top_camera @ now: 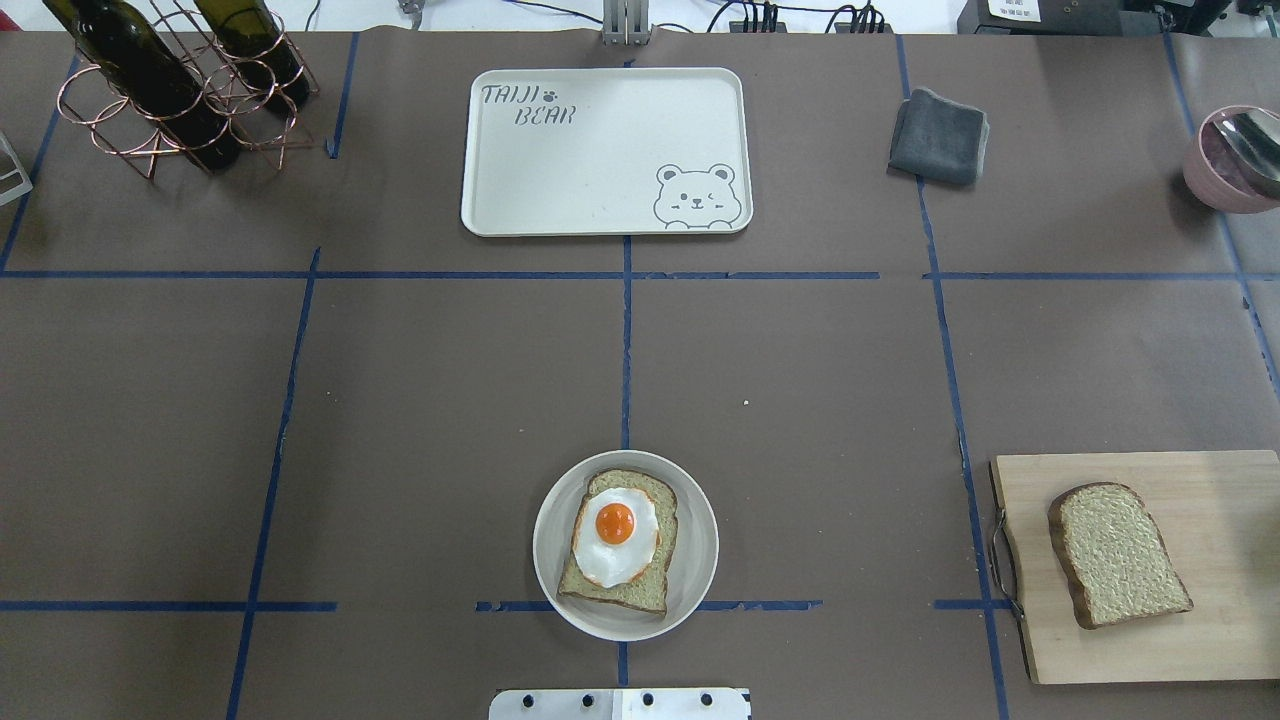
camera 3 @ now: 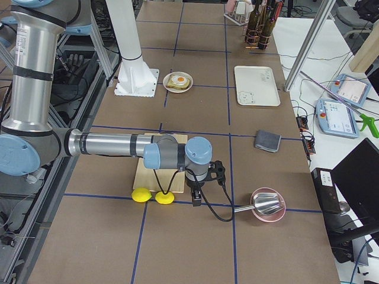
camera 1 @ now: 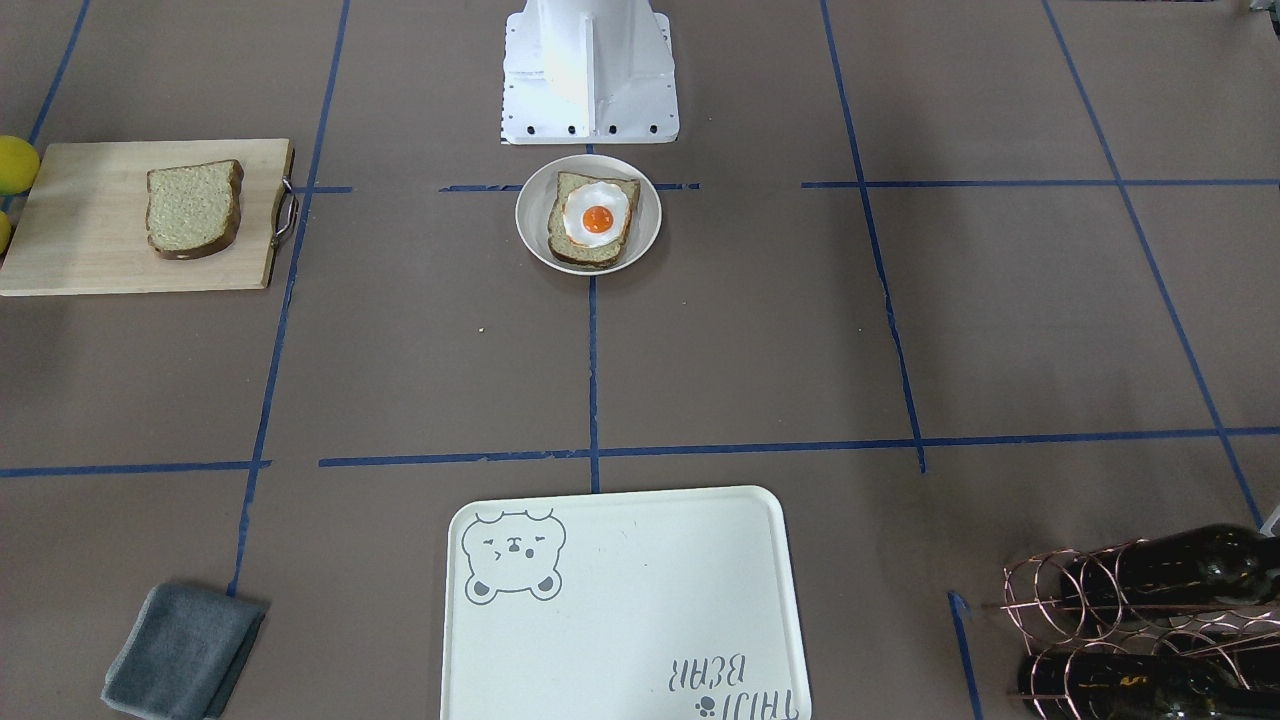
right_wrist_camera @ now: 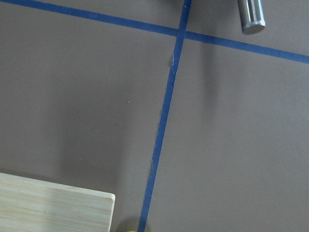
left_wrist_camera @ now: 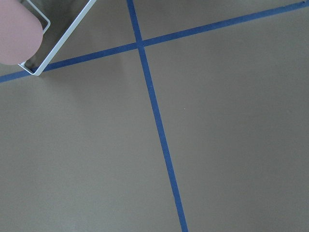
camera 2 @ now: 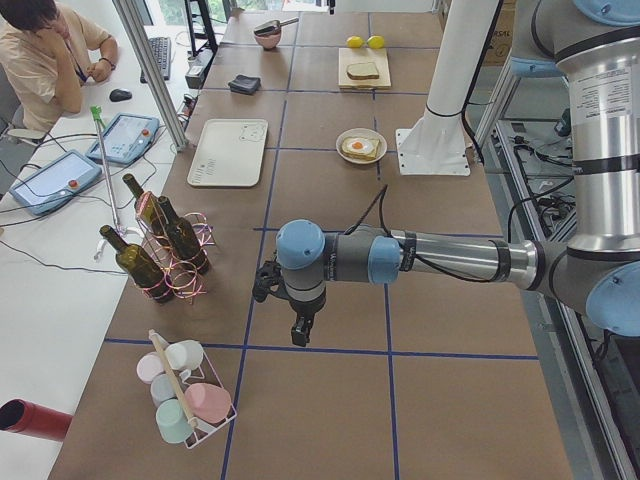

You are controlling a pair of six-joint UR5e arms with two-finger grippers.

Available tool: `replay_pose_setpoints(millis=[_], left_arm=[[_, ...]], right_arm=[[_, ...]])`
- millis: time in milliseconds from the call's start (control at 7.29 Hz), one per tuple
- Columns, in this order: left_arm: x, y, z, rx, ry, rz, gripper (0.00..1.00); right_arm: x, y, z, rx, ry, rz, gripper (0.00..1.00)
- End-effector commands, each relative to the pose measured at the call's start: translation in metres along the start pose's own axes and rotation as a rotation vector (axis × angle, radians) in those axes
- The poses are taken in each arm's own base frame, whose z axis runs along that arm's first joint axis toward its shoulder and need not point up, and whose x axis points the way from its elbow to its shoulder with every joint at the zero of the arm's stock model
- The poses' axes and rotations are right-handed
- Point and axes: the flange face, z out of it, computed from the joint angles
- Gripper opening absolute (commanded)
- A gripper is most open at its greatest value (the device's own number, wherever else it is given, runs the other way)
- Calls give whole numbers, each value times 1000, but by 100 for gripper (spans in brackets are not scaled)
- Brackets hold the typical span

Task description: Make sandwich and place on tray

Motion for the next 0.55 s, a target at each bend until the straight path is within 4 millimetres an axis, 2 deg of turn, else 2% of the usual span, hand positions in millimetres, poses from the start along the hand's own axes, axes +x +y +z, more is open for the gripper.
replay_pose_setpoints(millis=[0, 137, 412], left_arm=[[0, -4, -1, 1, 1, 2, 100], [0, -4, 0, 0, 1, 1, 100], [0, -4, -1, 2, 1, 1, 100]], right_arm=[[0, 0, 0, 1, -1, 1, 100], [-7, -2, -6, 14, -8, -12, 100], [-30, -10, -32, 66, -5, -54, 100]])
